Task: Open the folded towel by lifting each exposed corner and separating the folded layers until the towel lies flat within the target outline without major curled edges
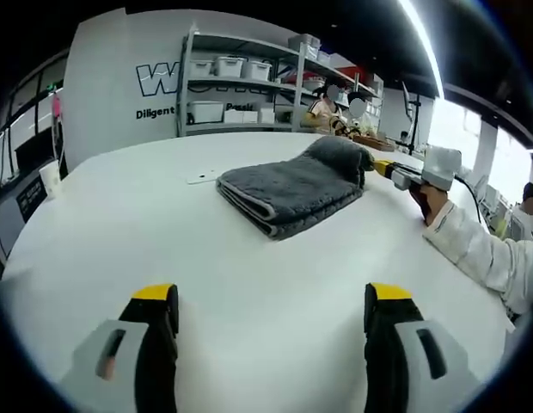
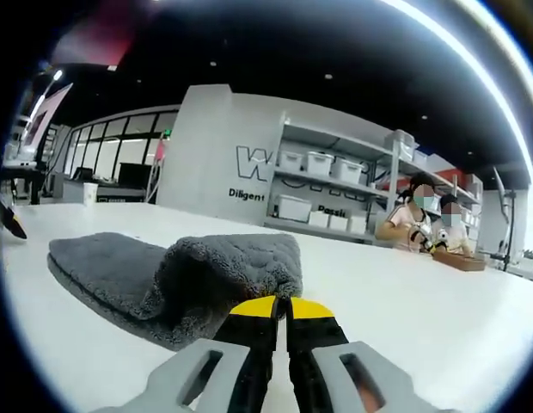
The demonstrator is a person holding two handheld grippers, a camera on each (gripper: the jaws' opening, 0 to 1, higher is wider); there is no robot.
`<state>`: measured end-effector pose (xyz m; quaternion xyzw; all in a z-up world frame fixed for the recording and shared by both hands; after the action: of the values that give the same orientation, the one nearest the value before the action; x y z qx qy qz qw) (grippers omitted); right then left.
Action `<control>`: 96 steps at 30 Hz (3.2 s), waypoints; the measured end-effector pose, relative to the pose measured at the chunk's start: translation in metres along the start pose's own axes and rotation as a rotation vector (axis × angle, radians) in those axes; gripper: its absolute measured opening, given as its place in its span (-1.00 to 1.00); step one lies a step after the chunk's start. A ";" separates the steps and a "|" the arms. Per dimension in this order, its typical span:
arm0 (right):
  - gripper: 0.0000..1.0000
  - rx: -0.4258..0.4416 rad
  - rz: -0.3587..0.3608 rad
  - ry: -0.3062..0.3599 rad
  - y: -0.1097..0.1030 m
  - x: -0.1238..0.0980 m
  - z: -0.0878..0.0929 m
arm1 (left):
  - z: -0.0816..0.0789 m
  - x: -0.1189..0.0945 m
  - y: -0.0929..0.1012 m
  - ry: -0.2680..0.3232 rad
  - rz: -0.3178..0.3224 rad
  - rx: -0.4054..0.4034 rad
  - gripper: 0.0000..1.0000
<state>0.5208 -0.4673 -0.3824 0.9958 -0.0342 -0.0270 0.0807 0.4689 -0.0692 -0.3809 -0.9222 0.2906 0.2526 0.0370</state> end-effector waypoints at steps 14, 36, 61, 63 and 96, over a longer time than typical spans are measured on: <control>-1.00 0.004 0.018 -0.010 0.013 -0.003 0.003 | 0.000 0.000 0.000 -0.003 -0.003 0.005 0.76; -1.00 -0.017 0.021 -0.033 0.029 -0.008 0.008 | 0.000 -0.002 -0.001 0.001 -0.005 0.004 0.76; -1.00 -0.028 0.002 -0.133 0.043 -0.011 0.019 | -0.001 -0.003 0.000 0.002 -0.005 0.009 0.76; -1.00 -0.032 0.004 -0.144 0.043 -0.012 0.019 | -0.001 -0.003 0.000 0.002 -0.006 0.011 0.76; -0.88 -0.025 0.020 -0.219 0.047 -0.015 0.021 | -0.001 -0.001 0.002 -0.010 0.000 0.022 0.77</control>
<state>0.5021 -0.5158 -0.3949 0.9854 -0.0526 -0.1352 0.0892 0.4670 -0.0704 -0.3794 -0.9205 0.2930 0.2539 0.0484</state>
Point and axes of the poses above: the point that each gripper's makers call its tool centre point, and the gripper's own axes: x roughly forward along the fingers, y roughly to its right, z roughly out of its underside, the point moved 10 cm from there along -x, roughly backward along the fingers, and after that the axes turned 1 degree about x, right-handed, at the moved point
